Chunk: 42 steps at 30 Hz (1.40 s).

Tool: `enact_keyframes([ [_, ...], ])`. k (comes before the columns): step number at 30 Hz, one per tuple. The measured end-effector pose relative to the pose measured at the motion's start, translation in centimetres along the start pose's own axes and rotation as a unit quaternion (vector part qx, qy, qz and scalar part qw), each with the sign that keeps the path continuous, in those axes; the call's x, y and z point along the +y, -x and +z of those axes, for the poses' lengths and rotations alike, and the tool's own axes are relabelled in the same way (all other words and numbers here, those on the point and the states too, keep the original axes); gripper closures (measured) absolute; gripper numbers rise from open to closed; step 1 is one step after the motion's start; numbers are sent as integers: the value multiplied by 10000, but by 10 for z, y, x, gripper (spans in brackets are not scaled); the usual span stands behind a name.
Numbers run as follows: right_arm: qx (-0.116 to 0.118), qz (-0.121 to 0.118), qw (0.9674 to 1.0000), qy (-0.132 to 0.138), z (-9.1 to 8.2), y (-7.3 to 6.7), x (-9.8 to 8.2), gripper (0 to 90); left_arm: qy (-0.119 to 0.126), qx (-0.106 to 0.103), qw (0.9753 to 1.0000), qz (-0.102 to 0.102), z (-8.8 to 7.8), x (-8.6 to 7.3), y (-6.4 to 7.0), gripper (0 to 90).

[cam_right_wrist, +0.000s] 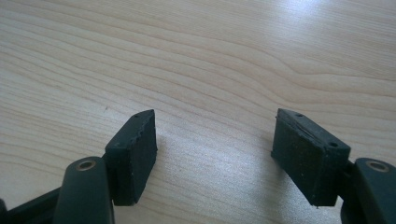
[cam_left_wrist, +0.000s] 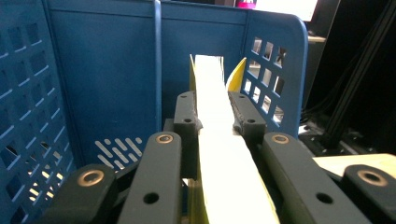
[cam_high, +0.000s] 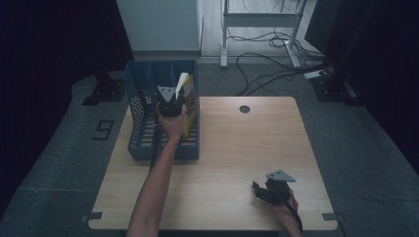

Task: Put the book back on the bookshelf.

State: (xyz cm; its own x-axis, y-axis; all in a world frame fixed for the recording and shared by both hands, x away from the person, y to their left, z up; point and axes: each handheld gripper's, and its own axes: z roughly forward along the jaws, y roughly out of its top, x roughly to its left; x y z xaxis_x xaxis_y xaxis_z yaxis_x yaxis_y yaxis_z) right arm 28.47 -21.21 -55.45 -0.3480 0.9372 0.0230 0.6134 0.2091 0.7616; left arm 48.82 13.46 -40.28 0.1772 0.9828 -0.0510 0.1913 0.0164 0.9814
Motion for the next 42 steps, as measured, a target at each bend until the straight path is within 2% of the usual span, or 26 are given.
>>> enact_keyframes([
  [3,-10,0,10000,0,0,0,0,300,-48,13,10000,39,2,-3,1,754],
  [6,3,11,10000,2,0,0,0,300,-70,9,10000,-18,3,-8,0,754],
  [15,21,35,10000,12,0,1,0,299,-78,1,10000,-52,0,-9,2,747],
  [21,79,80,9999,30,0,3,0,299,-114,-16,9999,-18,-3,-9,5,718],
  [25,77,77,9999,27,-1,3,0,299,-140,-4,9999,82,-7,-11,7,671],
  [33,68,65,10000,24,-1,3,0,299,-258,-111,9996,-25,-16,-18,1,614],
  [42,34,38,10000,13,-1,3,0,299,-279,-176,9995,-21,-26,-20,-2,604],
])
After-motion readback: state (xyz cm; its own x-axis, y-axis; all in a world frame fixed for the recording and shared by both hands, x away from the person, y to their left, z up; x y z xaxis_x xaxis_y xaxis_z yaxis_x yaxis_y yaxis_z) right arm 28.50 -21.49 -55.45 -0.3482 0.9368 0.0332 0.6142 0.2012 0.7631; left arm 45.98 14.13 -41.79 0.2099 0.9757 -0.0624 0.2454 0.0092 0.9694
